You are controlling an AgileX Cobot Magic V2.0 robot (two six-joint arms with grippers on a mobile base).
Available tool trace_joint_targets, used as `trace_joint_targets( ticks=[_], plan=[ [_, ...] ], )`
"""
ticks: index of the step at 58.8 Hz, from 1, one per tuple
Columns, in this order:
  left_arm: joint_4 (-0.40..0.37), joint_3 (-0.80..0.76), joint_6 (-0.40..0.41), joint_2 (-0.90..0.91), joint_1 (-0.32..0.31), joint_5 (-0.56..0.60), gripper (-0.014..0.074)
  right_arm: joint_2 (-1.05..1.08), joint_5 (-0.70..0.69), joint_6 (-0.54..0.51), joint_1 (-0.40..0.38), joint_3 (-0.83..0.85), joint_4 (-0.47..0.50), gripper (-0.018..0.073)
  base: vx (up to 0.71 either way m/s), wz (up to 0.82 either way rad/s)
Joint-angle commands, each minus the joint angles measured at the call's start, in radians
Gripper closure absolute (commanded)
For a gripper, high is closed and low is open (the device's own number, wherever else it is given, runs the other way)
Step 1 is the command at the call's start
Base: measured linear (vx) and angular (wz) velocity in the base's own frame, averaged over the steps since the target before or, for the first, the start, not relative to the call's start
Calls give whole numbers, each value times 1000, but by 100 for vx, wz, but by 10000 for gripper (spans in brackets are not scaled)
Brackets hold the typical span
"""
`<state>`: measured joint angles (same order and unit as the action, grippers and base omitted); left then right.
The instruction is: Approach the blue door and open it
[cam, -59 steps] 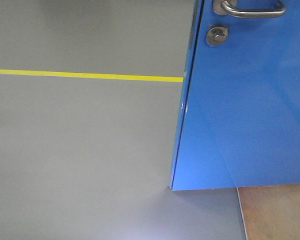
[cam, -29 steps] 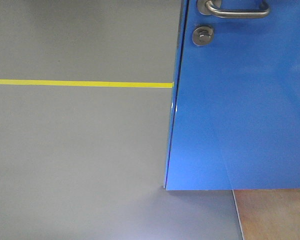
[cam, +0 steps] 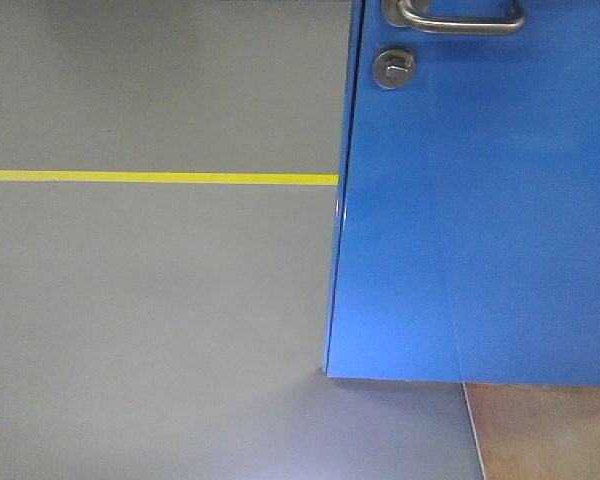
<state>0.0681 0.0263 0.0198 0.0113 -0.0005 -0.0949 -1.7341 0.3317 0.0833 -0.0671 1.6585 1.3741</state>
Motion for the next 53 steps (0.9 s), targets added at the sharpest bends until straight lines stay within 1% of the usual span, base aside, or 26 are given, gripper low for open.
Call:
trace_joint_targets(
  ticks=[1,45,50,52,53],
  plan=[
    [-2,-19,7,14,-7,83,524,42,-32,-10,-5,33,14,561,8,1],
    [-2,-19,7,14,-7,83,524,42,-35,-10,-5,33,14,561,2,-1],
    [-2,-19,7,14,-7,83,524,45,-35,-10,-5,33,-2,561,0,0],
    [-2,-19,7,14,-7,83,524,45,-35,-10,-5,33,-17,561,0,0],
    [-2,-19,7,14,-7,83,524,49,-35,-13,-5,33,-40,561,0,0]
  ],
)
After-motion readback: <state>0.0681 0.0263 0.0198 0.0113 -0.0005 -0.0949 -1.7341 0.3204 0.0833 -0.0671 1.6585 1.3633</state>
